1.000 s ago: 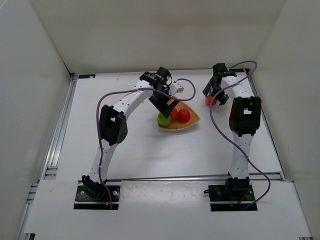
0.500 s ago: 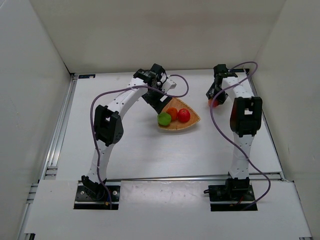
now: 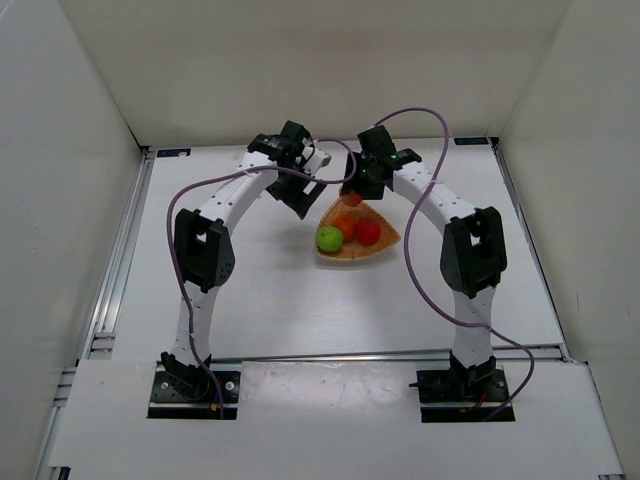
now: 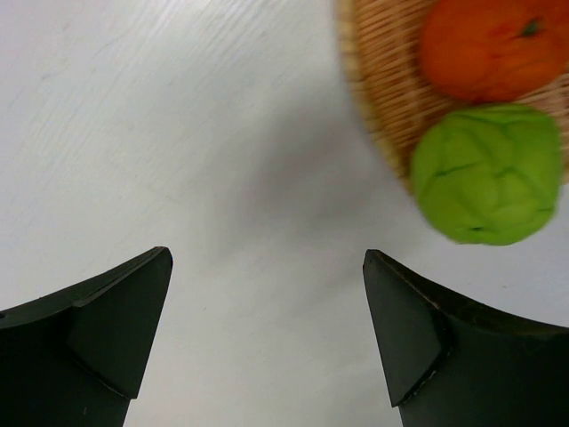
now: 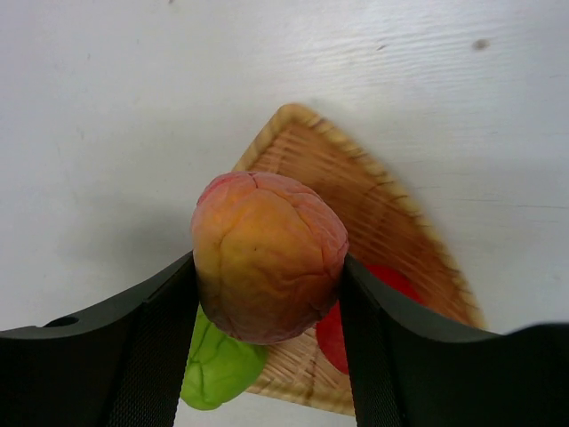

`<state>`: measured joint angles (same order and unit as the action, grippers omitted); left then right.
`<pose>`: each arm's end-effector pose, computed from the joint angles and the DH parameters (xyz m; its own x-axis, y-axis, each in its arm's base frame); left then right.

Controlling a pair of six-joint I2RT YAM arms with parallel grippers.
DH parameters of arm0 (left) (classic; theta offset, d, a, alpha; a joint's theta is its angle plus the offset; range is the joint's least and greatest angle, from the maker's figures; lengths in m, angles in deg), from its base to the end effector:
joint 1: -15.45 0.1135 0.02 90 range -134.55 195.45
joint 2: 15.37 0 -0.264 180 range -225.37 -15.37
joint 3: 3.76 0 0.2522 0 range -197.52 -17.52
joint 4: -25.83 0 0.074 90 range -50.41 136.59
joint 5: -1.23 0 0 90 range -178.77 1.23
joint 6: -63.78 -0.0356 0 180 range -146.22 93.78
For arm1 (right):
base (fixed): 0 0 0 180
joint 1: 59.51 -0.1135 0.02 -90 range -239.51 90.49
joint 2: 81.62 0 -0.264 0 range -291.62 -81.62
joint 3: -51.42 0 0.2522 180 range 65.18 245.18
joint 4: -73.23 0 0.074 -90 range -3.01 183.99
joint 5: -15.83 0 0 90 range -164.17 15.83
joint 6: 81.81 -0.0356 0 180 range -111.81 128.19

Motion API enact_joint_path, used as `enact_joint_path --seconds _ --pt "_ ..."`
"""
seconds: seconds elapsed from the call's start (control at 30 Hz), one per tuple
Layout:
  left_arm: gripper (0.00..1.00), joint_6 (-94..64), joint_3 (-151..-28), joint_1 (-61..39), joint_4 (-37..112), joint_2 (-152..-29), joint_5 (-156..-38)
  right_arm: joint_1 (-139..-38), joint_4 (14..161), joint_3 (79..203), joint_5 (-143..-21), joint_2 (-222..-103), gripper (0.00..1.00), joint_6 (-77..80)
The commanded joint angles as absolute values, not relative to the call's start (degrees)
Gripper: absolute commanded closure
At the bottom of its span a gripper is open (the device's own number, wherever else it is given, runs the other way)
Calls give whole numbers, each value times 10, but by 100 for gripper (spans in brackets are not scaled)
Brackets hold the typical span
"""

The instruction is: Place and organize the fake fruits in the fruit bowl

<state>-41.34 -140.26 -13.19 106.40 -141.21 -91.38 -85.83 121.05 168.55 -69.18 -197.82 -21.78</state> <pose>0.4030 -0.2219 0.2713 -0.6672 0.6613 -0.3428 0.6905 0.7217 0.0483 0.4169 0.2027 0.2746 -0.7609 0.1788 -0.6237 -0.0096 0.9581 0.2864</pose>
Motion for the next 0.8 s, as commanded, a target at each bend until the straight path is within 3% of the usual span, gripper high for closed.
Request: enact_joint_path --seconds 0.0,0.1,0.17,0.2,0.23,0.27,0.33,0.57,0.77 --pt "1 -397 -1374 -100 1053 -1347 -889 -853 1207 1705 -756 -2015 88 -212" --pt "1 -397 -1356 -87 1048 -1332 -889 -860 1212 1717 -785 -2034 86 -217" --pt "1 -397 -1356 -87 1048 -1332 -889 -860 1212 1722 -785 -2041 78 -217" --pt "1 -397 -1356 -82 1048 -1332 -889 -860 1212 1722 -785 -2041 69 -217" --pt "1 -397 -1356 -82 1048 -1332 -889 -860 1212 1722 -785 -2041 50 -217" --pt "1 -397 -1356 -82 1048 -1332 -884 -860 1212 1730 -785 -2041 19 -211" --pt "1 -397 -1356 -82 1048 -1332 -884 -860 1217 1737 -785 -2041 0 -198" --pt "1 -391 -1342 -52 1023 -1305 -854 -830 1243 1750 -723 -1943 0 -171" --pt "1 -288 -1284 23 948 -1276 -604 -706 1236 1588 -701 -1782 0 -154"
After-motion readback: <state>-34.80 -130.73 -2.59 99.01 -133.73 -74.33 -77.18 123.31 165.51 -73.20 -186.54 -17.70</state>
